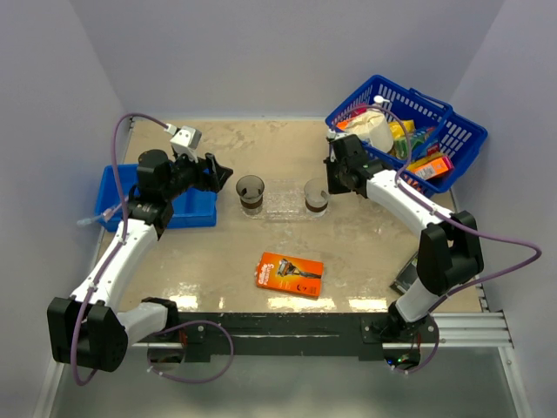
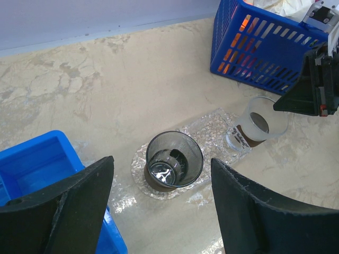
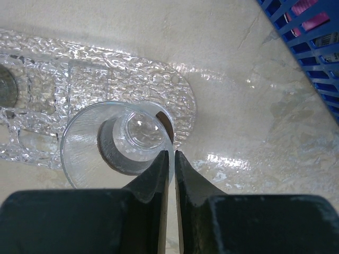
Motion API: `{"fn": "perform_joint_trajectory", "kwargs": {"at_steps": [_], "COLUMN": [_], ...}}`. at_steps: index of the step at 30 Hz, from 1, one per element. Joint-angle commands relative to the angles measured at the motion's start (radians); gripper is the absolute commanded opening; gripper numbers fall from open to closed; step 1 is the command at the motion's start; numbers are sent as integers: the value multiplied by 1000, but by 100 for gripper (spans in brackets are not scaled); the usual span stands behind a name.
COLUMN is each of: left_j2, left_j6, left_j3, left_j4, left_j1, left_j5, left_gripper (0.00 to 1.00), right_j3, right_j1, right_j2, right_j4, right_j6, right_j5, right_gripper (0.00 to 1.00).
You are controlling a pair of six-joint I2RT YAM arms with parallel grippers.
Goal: Prepare toiletry sets of a toothbrush and toothpaste on the tray
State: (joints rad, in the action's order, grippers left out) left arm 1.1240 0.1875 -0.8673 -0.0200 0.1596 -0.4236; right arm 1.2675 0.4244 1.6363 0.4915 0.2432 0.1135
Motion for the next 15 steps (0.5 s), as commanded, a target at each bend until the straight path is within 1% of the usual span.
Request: {"fn": "perform_joint_trajectory", "kwargs": {"at_steps": [1,5,15], "left_j2": [-6,-6,-7], "left_j6": [-11,-11,-11], "left_j3": [-32,-32,-33], "left_j4": [-31,-31,-31], "left_j1": [6,5,5], "left_j5": [-20,-20,-21], "left_gripper": [77,77,77], "right_j3": [4,1,-5], "right_j1": [1,1,19], "right_j2": [7,4,8], "right_j4": [-21,-31,-53], "right_j6": [19,54,125], "right_j5": [2,11,46], "right_gripper": [11,9,1]}}
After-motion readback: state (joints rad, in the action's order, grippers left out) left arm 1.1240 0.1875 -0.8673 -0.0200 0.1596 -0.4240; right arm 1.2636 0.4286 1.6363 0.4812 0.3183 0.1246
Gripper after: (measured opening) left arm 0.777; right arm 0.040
